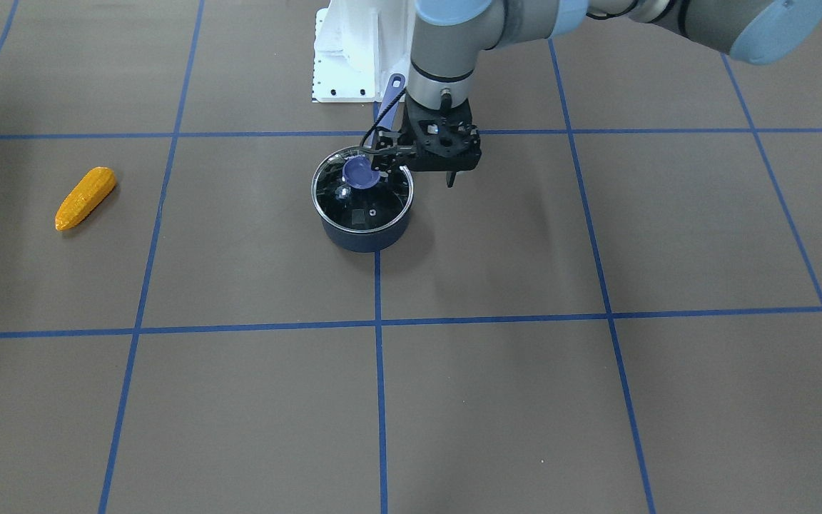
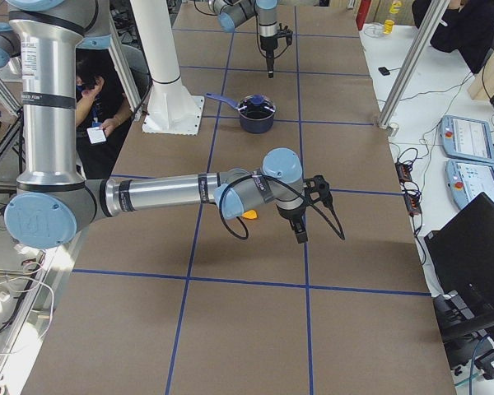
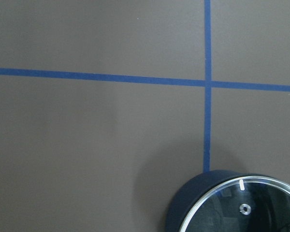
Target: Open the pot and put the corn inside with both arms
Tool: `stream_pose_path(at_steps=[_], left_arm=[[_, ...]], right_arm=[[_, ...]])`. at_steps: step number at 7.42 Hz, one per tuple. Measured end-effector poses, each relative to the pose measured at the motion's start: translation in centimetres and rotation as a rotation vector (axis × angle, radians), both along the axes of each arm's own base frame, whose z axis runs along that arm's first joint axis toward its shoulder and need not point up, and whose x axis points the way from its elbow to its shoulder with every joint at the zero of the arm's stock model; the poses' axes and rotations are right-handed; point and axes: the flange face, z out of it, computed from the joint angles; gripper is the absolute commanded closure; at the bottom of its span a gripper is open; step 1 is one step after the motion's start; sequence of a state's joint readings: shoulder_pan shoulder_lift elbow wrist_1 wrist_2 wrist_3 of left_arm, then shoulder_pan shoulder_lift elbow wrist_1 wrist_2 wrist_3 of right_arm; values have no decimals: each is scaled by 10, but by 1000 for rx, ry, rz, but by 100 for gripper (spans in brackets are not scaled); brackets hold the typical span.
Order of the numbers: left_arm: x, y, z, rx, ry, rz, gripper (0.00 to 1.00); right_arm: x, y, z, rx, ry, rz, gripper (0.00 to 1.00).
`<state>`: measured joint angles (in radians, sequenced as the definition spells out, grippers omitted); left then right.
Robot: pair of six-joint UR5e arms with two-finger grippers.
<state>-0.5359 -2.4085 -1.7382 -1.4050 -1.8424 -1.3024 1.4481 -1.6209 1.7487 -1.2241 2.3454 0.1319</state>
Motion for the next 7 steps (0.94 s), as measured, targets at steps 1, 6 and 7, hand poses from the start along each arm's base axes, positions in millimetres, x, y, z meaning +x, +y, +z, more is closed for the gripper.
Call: stream_pose_path(at_steps=[1,6,7], left_arm=[[29,4,-22,-16,-7,-7,1],[76,24,-41,-31,-34,0,2],[75,25,-40,-28,-35,3,2]], right_arm=[[0,0,0,0,0,0,0],[-1,0,1,-1,1,-2,0],[-1,0,1,-1,1,-2,0]])
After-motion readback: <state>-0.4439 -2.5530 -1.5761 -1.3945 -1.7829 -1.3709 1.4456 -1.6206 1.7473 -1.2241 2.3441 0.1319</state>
